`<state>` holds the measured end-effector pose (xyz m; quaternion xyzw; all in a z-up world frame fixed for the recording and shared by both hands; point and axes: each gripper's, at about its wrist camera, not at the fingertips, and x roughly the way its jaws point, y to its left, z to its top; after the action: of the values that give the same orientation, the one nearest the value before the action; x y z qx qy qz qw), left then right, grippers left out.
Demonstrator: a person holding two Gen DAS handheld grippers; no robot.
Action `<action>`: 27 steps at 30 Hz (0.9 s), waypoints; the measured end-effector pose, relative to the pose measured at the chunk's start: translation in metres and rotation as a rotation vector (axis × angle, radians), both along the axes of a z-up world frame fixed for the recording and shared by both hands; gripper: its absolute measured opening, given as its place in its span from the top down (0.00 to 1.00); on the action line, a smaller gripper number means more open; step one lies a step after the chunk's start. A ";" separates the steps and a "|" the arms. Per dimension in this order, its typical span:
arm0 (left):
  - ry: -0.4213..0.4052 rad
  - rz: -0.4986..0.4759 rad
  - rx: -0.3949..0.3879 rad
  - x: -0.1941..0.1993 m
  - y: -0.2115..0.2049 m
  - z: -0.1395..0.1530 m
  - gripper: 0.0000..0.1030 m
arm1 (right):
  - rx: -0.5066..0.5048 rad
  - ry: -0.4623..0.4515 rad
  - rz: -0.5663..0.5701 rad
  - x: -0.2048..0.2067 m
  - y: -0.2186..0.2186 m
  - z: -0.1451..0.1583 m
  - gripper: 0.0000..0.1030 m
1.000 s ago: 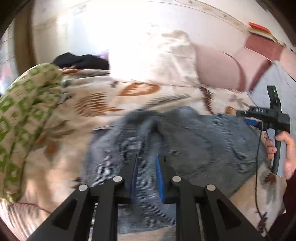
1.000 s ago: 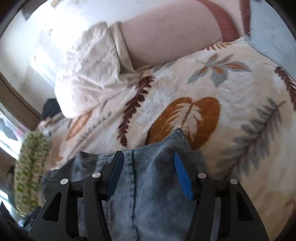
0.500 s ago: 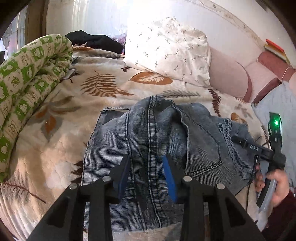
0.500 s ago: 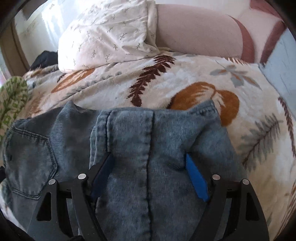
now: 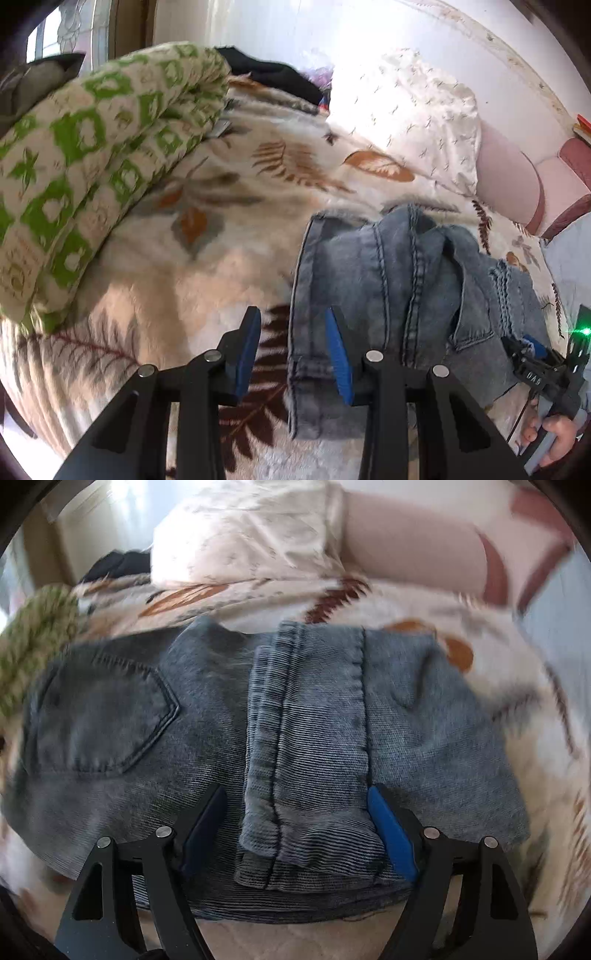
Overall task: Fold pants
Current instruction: 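Release the folded hems with both grippers and lift away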
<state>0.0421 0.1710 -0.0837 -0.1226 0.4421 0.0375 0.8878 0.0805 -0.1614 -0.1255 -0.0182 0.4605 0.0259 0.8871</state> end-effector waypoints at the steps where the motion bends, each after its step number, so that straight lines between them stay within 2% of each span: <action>1: 0.003 -0.004 -0.010 -0.001 0.000 -0.001 0.62 | 0.009 0.000 -0.009 -0.001 -0.001 0.003 0.23; 3: -0.007 -0.003 0.002 -0.004 -0.001 0.002 0.62 | 0.068 -0.025 -0.027 -0.006 -0.006 0.013 0.24; 5: -0.036 0.002 0.046 -0.007 -0.003 0.009 0.61 | 0.105 -0.085 -0.041 -0.016 -0.011 0.026 0.24; 8: -0.080 0.019 0.090 -0.012 -0.006 0.018 0.48 | 0.120 -0.153 -0.050 -0.030 -0.015 0.042 0.24; 14: -0.119 0.019 0.143 -0.015 -0.013 0.028 0.44 | 0.095 -0.088 -0.133 -0.033 -0.025 0.027 0.25; 17: -0.121 0.014 0.158 -0.015 -0.016 0.028 0.42 | 0.102 -0.062 -0.140 -0.031 -0.026 0.021 0.25; 21: -0.121 0.025 0.163 -0.014 -0.015 0.028 0.39 | 0.037 -0.018 -0.121 -0.028 -0.018 0.006 0.23; 24: -0.123 0.030 0.163 -0.014 -0.015 0.028 0.32 | -0.003 -0.022 -0.099 -0.028 -0.011 0.001 0.20; 27: -0.122 0.038 0.169 -0.017 -0.015 0.028 0.21 | -0.011 -0.031 -0.093 -0.029 -0.010 -0.001 0.20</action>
<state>0.0256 0.1557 -0.0561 -0.0574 0.3798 0.0840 0.9194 0.0519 -0.1719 -0.1261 -0.0019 0.4474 -0.0182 0.8941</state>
